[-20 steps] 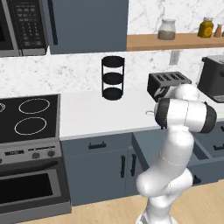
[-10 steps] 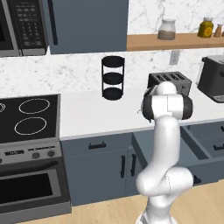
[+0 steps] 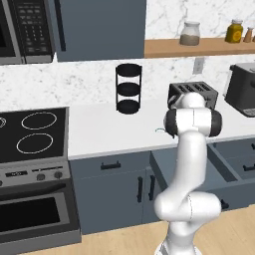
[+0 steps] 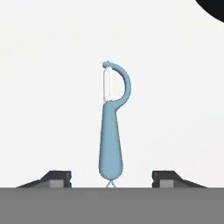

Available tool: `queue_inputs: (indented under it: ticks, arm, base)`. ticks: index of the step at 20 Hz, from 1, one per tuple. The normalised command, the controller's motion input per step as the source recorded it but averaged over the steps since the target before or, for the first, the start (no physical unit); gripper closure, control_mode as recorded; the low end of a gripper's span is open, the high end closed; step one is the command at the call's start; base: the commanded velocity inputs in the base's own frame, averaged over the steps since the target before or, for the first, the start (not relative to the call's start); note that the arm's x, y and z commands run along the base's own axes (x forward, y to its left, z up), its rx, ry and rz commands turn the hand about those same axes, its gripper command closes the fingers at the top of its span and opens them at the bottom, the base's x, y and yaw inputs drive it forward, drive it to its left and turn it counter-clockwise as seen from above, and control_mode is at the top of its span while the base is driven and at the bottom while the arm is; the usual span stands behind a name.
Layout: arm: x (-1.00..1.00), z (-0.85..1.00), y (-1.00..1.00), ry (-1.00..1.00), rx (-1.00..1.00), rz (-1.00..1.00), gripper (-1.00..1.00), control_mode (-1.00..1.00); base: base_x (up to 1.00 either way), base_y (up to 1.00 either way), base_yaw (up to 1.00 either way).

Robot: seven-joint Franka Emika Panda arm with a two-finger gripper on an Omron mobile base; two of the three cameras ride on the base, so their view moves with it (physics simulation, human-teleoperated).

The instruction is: Pick the peeler from the drawer and place it on the counter.

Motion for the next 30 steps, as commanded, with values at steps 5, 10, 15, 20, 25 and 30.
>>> queue_inputs:
  ticks: [5,10,15,20,25,30]
  arm:
    - [-0.91,0.49,0.28,-0.30,-0.06,0.07,-1.00,-1.00]
    - [-1.00,0.44,0.47,-0.36,-0.12,0.11,-1.00,-1.00]
    - [-0.80,0.91,0.23,-0.32,-0.08,0.11,-1.00,-1.00]
    - [-0.45,0.96,0.00,-0.17,-0.04,0.14,-1.00,-1.00]
    - [-0.11,0.46,0.00,-0.03,0.01,0.09,-1.00,-1.00]
    - [0.00,0.00,-0.01,0.00,0.02,0.00,-1.00,-1.00]
  base:
    - [0.00,0.00,0.00]
    - [0.00,0.00,0.00]
    - [0.00,0.00,0.00]
    - [0.00,0.00,0.00]
    - [0.00,0.00,0.00]
    - [0.00,0.00,0.00]
